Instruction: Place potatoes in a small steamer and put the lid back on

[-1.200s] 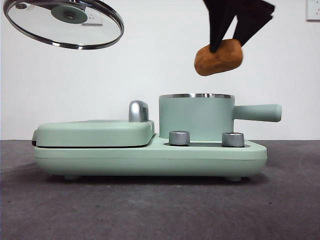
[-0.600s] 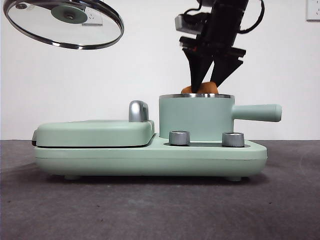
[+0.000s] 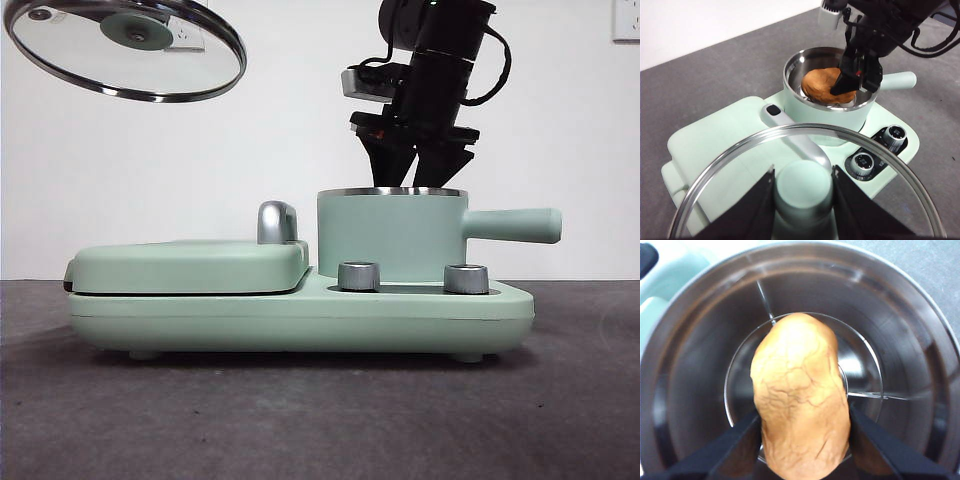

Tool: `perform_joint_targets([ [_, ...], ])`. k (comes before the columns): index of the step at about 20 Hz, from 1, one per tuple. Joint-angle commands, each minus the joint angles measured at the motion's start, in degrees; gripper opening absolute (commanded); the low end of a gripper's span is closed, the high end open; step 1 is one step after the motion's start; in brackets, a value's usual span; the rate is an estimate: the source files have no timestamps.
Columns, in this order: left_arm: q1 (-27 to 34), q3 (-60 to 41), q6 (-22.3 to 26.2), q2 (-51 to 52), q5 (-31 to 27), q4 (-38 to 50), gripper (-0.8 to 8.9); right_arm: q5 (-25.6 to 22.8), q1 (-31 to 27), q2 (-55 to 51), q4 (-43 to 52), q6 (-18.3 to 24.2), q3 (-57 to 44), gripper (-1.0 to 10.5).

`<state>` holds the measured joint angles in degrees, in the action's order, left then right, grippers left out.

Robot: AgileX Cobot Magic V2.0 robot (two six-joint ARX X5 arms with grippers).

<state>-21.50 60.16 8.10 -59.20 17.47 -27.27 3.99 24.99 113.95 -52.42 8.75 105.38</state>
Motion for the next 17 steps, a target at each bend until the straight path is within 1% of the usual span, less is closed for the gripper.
perform_joint_targets([
  [1, -0.11, 1.01, -0.09, 0.04, 0.11, 1.01, 0.10, 0.02, 0.33, 2.19, 0.22, 0.26, 1.18, 3.3],
  [2, -0.11, 1.01, -0.09, 0.04, 0.11, 1.01, 0.10, 0.07, 0.35, 2.14, 0.09, 0.26, 1.18, 3.5],
  [5, -0.11, 1.01, -0.07, 0.04, 0.09, 1.09, 0.10, 0.09, 0.35, 1.20, -0.26, 0.07, 1.20, 3.5],
  [6, -0.11, 1.01, -0.07, 0.04, 0.11, 1.09, 0.10, 0.11, 0.35, 0.26, -0.17, -0.66, 1.20, 3.5],
  [10, -0.11, 1.01, -0.07, 0.04, 0.11, 1.09, 0.10, 0.48, 0.35, -6.10, 0.61, -1.22, 1.20, 3.5],
  [13, -0.11, 1.01, -0.07, 0.04, 0.11, 0.77, 0.10, 2.69, 0.55, -12.55, -1.01, -5.51, 1.07, 3.5],
  [14, -0.11, 1.01, -0.04, 0.04, 0.11, 0.02, 0.10, 2.38, 1.18, -14.51, -1.38, -6.38, 0.59, 3.5],
  [17, -0.11, 1.01, -0.02, 0.02, 0.11, -1.92, 0.10, 1.92, 3.41, -20.61, 1.60, -7.19, -4.94, 3.5],
])
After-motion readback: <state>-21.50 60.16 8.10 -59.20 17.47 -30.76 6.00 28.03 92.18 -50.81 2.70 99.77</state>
